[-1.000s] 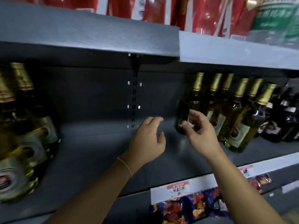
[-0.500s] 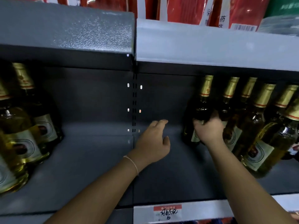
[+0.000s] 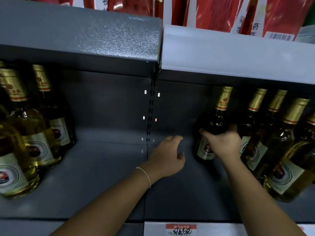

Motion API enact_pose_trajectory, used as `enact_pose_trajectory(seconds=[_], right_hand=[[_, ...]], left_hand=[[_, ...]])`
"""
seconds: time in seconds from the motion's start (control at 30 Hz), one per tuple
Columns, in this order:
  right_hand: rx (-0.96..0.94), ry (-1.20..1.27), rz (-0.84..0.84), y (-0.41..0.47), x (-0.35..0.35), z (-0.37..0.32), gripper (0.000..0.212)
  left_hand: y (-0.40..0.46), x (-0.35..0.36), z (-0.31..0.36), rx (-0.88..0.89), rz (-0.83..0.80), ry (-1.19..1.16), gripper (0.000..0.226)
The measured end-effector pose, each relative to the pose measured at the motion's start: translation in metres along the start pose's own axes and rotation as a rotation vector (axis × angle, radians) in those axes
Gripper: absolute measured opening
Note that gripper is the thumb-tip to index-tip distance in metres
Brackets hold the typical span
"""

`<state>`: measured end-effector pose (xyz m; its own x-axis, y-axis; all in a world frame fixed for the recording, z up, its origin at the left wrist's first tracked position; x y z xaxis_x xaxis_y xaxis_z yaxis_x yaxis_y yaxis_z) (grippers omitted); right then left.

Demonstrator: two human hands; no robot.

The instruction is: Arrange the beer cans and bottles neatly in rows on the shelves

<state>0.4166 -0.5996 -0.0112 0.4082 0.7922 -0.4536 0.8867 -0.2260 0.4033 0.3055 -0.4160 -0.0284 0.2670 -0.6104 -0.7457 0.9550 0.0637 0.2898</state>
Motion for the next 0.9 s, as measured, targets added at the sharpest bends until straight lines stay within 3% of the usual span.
enact_pose_trajectory(seconds=[0.2,0.4,0.57,0.8,0.9], right_hand=[[-0.077,0.109,-0.001,-0.036,-0.004,-0.031,0.060],[0.008,0.247,-0.133,-0.074,0.027,-0.063,0.079],[-0.027,0.309,-0.206,-0.115,0.046,-0.110,0.066],[-0.090,0.369,-0.361,-0.167,0.085,-0.165,0.075],[-0.127,0.409,-0.438,-0.182,0.099,-0.183,0.066]], left_hand=[[-0.008,-0.010,-0.011,-0.030,-0.034,-0.060,0.055],[-0.021,-0.029,-0.030,-0.058,-0.038,-0.163,0.054],[-0.046,-0.050,-0.062,-0.129,0.000,-0.260,0.079],[-0.077,-0.090,-0.122,-0.210,0.147,-0.333,0.070],[-0.088,-0.105,-0.146,-0.263,0.142,-0.466,0.068]])
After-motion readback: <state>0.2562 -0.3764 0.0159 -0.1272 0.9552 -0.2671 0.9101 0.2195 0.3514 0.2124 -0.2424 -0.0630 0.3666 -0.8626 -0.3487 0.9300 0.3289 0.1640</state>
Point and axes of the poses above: each hand's wrist, its own y-axis towards the middle knuckle, its own x-axis out of the palm, z = x × y, the point moved 7 cm from there along y, towards the middle knuckle, and after that the axes turned 2 degrees about -x, right-handed, at the moved point
